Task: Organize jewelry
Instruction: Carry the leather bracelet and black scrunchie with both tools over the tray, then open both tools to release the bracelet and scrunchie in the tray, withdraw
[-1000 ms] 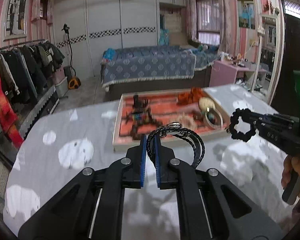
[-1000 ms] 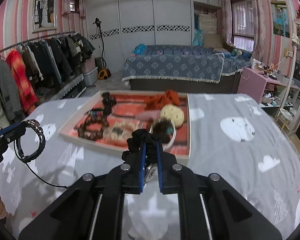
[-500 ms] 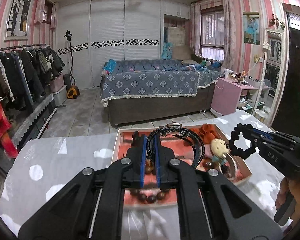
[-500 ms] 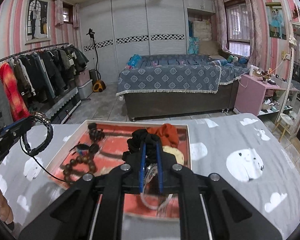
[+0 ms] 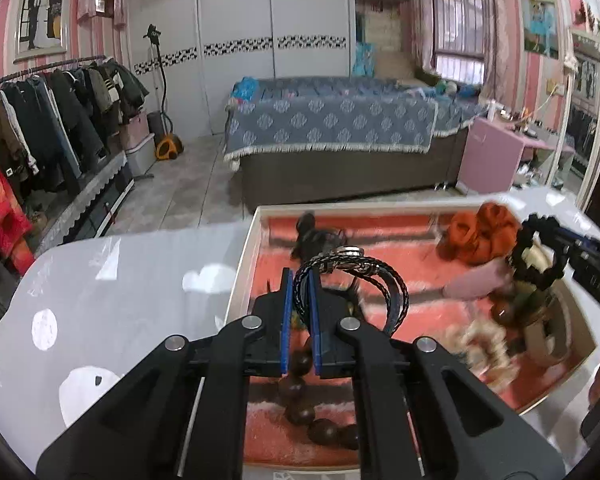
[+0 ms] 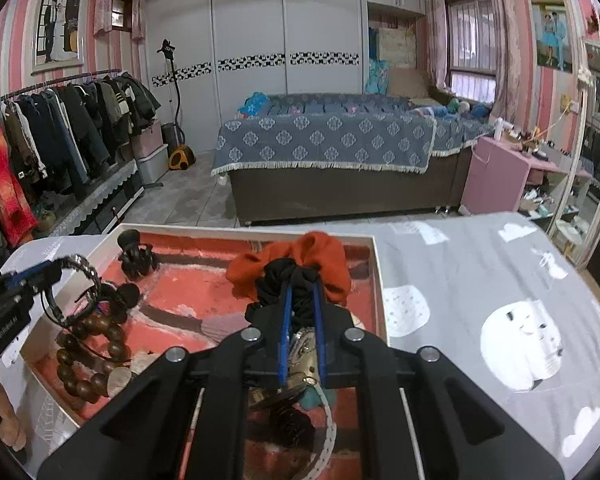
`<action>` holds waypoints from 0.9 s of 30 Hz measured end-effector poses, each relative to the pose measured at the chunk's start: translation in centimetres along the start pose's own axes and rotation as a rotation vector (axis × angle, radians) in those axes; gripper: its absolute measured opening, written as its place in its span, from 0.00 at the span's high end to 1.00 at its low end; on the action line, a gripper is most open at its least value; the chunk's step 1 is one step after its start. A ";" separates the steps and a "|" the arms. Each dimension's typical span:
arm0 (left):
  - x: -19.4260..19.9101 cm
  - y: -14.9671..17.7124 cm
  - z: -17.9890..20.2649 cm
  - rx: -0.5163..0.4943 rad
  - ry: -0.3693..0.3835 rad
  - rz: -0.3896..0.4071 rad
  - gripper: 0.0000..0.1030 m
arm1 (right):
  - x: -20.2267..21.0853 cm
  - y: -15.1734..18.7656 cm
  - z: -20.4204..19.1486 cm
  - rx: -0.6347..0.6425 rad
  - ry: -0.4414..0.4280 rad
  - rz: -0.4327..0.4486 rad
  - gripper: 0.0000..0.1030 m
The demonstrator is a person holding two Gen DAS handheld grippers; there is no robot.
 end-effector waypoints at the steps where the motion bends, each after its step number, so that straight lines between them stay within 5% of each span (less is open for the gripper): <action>1: -0.3 0.2 0.0 -0.006 -0.008 -0.007 0.94 | -0.2 0.1 0.3 -0.005 0.004 -0.004 0.90; 20: -2.2 1.5 -0.2 0.002 0.000 -0.055 0.92 | -2.4 1.3 -0.3 0.021 0.006 -0.045 0.86; 21: -2.1 1.4 -0.2 0.003 -0.002 -0.052 0.92 | -2.3 1.3 -0.4 0.023 0.006 -0.047 0.84; 23: -1.9 1.4 -0.4 0.007 0.002 -0.047 0.82 | -2.2 1.3 -0.5 0.026 0.003 -0.045 0.59; 27: -1.3 1.4 -0.3 0.012 0.009 -0.036 0.66 | -1.5 1.2 -0.8 0.035 0.000 -0.035 0.54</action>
Point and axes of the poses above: each gripper's, at about its wrist camera, not at the fingertips, and x roughly against the way its jaws point, z to its right, y to its underside, the point moved 3 cm from there along -x, roughly the way its jaws point, and after that the axes turned 10 degrees about -y, right-handed, at the moved point
